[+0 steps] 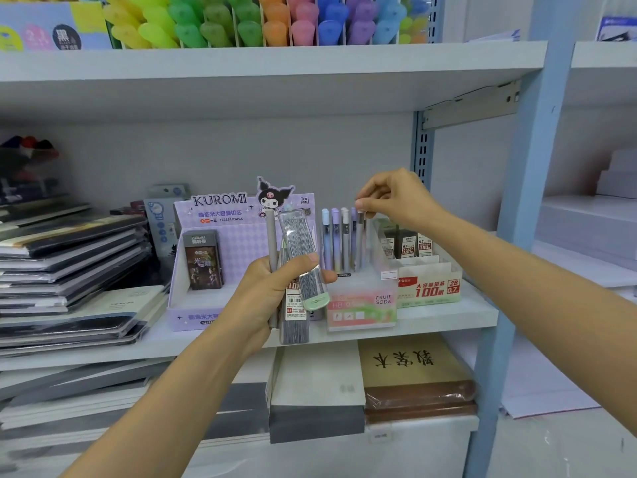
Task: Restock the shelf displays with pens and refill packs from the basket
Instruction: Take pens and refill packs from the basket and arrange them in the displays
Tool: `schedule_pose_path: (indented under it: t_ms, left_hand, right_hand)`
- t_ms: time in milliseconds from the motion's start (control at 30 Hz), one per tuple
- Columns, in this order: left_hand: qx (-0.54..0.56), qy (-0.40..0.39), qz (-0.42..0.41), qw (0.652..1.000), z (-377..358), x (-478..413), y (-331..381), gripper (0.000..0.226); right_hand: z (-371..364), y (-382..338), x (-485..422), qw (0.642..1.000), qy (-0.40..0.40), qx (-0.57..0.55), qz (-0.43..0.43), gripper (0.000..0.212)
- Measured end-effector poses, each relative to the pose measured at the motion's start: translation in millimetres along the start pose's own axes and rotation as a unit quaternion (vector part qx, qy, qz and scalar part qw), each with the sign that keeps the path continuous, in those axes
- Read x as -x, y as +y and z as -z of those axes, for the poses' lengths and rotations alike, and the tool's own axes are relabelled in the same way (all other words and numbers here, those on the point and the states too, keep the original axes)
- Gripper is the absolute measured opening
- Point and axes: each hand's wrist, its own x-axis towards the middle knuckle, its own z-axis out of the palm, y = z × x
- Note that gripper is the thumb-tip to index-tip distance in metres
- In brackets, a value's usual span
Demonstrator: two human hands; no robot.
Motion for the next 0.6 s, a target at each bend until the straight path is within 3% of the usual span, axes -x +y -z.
schedule_pose_path:
  t_ms: [133, 333, 500, 600]
  left_hand:
    - [0.013, -0.005, 0.0, 1.0, 0.0, -0.6, -2.0, 0.056]
    - [0.019, -0.003, 0.002, 1.0, 1.6, 0.8, -1.6, 0.059]
    - [0.012, -0.005, 0.009, 1.0, -0.8, 3.6, -0.6, 0.06]
    - [-0.008, -0.014, 0.006, 1.0, -1.9, 6.9, 0.9, 0.058]
  right_hand:
    - [-12.2, 4.3, 0.8, 0.997, 0.02, 0.071, -0.013, 0.01]
    - [-19.9, 1.0, -3.3, 0.986, 0.062, 0.155, -0.005, 0.03]
    - [-20.7, 6.3, -1.9, 0.989, 0.044, 0.14, -0.036, 0.032]
    - [-13.7, -1.1, 4.2, 0.993, 0.074, 0.095, -0.001, 0.032]
